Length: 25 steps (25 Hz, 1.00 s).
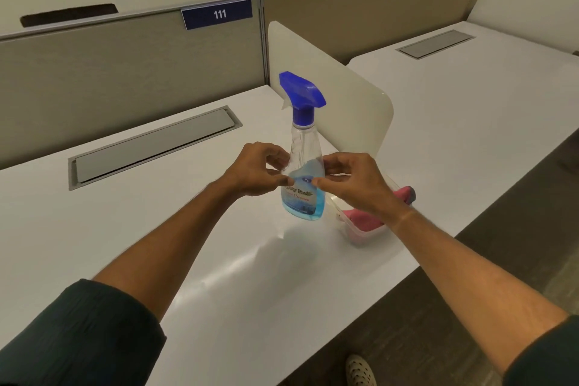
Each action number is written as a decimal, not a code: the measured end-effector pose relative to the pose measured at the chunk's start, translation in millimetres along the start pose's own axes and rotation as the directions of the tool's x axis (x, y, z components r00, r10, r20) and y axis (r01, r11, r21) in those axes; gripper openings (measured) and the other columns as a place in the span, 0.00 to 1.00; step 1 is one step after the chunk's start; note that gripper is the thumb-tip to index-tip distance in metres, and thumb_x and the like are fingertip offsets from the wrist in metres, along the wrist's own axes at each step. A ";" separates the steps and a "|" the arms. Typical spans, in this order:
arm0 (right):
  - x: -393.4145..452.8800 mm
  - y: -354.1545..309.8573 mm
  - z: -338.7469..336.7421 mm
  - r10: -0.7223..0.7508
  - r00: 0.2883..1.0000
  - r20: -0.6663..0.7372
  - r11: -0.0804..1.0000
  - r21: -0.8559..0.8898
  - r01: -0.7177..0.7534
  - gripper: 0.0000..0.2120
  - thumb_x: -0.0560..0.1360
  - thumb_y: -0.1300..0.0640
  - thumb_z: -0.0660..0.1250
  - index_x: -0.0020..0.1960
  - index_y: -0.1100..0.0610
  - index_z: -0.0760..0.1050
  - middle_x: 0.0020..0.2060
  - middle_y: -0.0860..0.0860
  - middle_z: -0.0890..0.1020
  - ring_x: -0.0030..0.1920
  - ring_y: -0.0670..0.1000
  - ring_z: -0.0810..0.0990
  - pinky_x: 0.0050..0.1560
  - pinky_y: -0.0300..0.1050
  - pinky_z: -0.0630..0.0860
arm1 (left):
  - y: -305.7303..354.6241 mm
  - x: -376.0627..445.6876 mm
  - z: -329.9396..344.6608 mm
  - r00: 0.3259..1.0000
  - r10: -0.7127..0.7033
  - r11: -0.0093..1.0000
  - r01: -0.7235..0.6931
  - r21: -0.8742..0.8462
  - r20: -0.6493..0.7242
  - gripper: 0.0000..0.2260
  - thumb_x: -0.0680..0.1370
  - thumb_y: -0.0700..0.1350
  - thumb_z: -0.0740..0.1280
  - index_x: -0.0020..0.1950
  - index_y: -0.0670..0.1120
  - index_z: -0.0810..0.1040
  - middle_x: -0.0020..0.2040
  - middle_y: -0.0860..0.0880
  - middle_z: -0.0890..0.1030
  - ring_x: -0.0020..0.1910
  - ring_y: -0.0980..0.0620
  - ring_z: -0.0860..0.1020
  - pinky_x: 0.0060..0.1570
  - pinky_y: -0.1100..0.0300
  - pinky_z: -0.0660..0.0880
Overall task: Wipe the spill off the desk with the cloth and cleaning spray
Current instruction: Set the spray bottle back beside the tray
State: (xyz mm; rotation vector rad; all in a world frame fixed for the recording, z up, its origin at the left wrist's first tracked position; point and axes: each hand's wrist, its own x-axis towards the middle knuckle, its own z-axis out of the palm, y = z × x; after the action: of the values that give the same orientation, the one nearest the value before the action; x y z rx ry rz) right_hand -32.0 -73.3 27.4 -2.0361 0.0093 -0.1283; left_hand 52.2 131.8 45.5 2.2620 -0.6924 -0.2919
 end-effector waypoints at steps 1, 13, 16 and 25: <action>5.0 -1.4 -6.9 -0.002 1.000 0.020 1.000 -0.009 0.002 0.18 0.69 0.53 0.77 0.57 0.55 0.80 0.49 0.45 0.83 0.45 0.42 0.82 0.44 0.27 0.77 | 5.3 0.7 -0.6 1.000 0.001 1.000 -0.001 0.020 -0.015 0.18 0.71 0.45 0.76 0.58 0.42 0.79 0.54 0.48 0.81 0.50 0.50 0.80 0.48 0.61 0.78; 76.0 17.9 -104.3 -0.117 0.959 0.260 0.993 0.023 0.115 0.16 0.72 0.57 0.75 0.59 0.55 0.80 0.50 0.48 0.83 0.50 0.47 0.82 0.41 0.27 0.77 | 68.8 51.9 34.5 0.955 -0.122 0.984 0.152 0.097 -0.269 0.18 0.70 0.49 0.76 0.55 0.42 0.81 0.47 0.52 0.79 0.44 0.52 0.80 0.38 0.73 0.73; 92.7 33.2 -120.9 -0.120 0.936 0.331 0.992 0.012 0.123 0.16 0.72 0.57 0.74 0.60 0.54 0.80 0.51 0.48 0.83 0.51 0.47 0.82 0.41 0.27 0.77 | 78.2 63.9 54.5 0.934 -0.167 0.975 0.204 0.090 -0.317 0.18 0.70 0.49 0.77 0.55 0.41 0.81 0.47 0.51 0.79 0.43 0.52 0.79 0.39 0.73 0.73; 118.2 75.7 -119.6 -0.155 0.889 0.431 0.987 0.022 0.161 0.17 0.72 0.62 0.74 0.60 0.57 0.80 0.52 0.51 0.84 0.53 0.47 0.82 0.47 0.30 0.78 | 71.6 81.8 110.3 0.825 -0.335 0.924 0.382 0.014 -0.454 0.19 0.67 0.51 0.78 0.53 0.42 0.82 0.47 0.45 0.83 0.43 0.48 0.81 0.48 0.54 0.82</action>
State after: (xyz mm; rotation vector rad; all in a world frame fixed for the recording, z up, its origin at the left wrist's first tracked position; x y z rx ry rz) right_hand 77.9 -221.3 23.7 -2.0379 -0.4372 0.2257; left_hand 47.7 -20.7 19.3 2.4305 -0.0345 0.0957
